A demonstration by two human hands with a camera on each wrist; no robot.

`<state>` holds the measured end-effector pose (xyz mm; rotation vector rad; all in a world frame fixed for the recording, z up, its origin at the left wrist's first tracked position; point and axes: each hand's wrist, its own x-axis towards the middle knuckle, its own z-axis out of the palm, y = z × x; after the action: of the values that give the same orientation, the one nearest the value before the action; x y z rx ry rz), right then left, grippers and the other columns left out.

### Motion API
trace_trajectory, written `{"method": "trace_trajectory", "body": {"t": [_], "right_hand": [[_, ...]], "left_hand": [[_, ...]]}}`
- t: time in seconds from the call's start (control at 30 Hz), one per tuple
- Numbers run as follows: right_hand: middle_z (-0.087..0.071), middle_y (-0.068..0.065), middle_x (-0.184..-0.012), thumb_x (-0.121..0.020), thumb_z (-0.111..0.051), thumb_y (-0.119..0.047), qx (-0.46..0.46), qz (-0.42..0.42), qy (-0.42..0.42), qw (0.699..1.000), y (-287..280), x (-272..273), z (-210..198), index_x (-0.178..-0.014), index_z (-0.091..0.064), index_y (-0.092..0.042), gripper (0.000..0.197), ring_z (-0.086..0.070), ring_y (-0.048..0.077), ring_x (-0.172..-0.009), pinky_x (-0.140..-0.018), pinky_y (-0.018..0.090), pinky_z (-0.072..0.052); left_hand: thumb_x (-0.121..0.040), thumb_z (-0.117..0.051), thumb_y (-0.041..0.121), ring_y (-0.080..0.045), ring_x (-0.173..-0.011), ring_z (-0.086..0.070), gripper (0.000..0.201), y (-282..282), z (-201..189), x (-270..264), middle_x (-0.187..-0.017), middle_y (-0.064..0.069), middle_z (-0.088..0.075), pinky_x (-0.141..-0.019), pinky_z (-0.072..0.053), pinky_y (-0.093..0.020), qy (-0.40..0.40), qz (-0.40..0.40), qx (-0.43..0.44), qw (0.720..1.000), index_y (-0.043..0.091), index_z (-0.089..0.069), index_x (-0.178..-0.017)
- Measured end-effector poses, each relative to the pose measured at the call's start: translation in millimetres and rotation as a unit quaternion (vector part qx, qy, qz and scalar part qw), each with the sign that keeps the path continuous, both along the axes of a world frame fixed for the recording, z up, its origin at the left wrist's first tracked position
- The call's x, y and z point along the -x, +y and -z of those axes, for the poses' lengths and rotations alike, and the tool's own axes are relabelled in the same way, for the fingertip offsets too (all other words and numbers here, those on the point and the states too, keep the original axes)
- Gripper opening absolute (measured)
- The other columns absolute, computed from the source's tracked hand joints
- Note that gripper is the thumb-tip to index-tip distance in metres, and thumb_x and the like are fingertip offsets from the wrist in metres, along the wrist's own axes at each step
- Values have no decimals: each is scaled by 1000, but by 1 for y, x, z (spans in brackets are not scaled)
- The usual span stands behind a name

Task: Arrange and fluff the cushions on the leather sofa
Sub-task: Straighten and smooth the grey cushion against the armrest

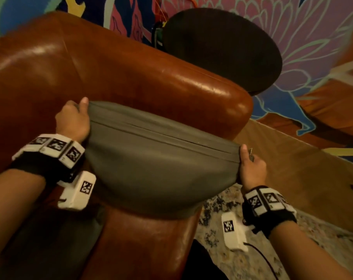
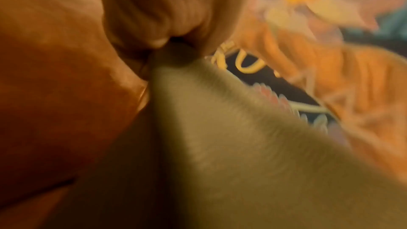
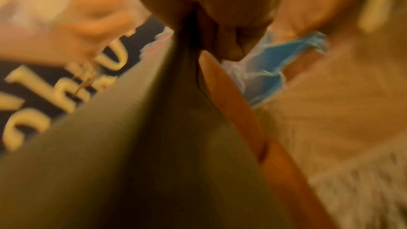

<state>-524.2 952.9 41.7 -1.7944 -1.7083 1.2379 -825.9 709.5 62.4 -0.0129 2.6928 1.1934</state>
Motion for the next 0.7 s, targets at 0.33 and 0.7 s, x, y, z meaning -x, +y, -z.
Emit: {"method": "trace_trajectory", "body": {"t": [0.33,0.7], "right_hand": [[-57,2,-77,-97,-43,-56,104,-21,127,986,-42,-18,-6,-84,-58,-17,44,-53,20,-68,-61,33,-44],[-41,5,-58,-102,-42,-43,45,25,152,987,-53,-6,8,-65,-42,-15,46,-39,19,-48,-47,27,-33]], "left_hand": [[-79,-63,62,-19,-98,-66,46,-33,27,-6,-93,0,-69,-91,-49,-34,-78,-56,-276,956,18,-68,-92],[-99,-42,44,-24,-78,-53,44,-17,55,-8,-83,-15,-59,-73,-39,-34,52,-62,-163,983,8,-58,-80]]}}
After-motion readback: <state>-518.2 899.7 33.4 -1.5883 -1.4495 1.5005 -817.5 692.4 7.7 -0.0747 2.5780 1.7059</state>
